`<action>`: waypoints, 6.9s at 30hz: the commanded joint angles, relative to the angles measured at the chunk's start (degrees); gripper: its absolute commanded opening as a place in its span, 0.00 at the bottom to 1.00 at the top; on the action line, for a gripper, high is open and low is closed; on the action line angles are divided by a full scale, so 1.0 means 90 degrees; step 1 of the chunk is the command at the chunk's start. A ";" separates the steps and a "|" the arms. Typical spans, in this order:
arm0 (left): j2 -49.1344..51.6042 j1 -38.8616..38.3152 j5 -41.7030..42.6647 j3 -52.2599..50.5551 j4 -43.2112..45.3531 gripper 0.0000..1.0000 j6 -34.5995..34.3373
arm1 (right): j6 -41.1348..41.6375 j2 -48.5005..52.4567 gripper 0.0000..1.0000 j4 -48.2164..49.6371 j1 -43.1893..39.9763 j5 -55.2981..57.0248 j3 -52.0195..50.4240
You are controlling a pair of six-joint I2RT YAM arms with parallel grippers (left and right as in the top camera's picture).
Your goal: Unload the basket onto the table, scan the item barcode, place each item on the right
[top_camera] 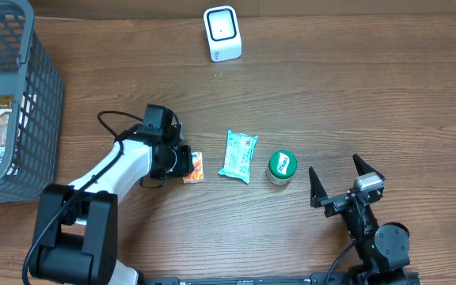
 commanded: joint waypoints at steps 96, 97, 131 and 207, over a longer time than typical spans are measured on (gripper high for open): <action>0.0316 -0.3133 -0.5561 0.1579 -0.1603 0.04 -0.1625 | -0.0027 -0.0041 1.00 0.0015 -0.0002 -0.0007 -0.0068; 0.0357 -0.3133 -0.5559 0.1579 -0.1583 0.04 -0.1583 | -0.0027 -0.0041 1.00 0.0015 -0.0002 -0.0007 -0.0068; 0.0991 -0.3128 -0.5438 0.1800 -0.1566 0.31 -0.1467 | -0.0027 -0.0041 1.00 0.0015 -0.0002 -0.0007 -0.0068; 0.0585 -0.1217 -0.2761 0.5059 -0.3633 0.56 -0.0729 | -0.0027 -0.0041 1.00 0.0015 -0.0002 -0.0007 -0.0068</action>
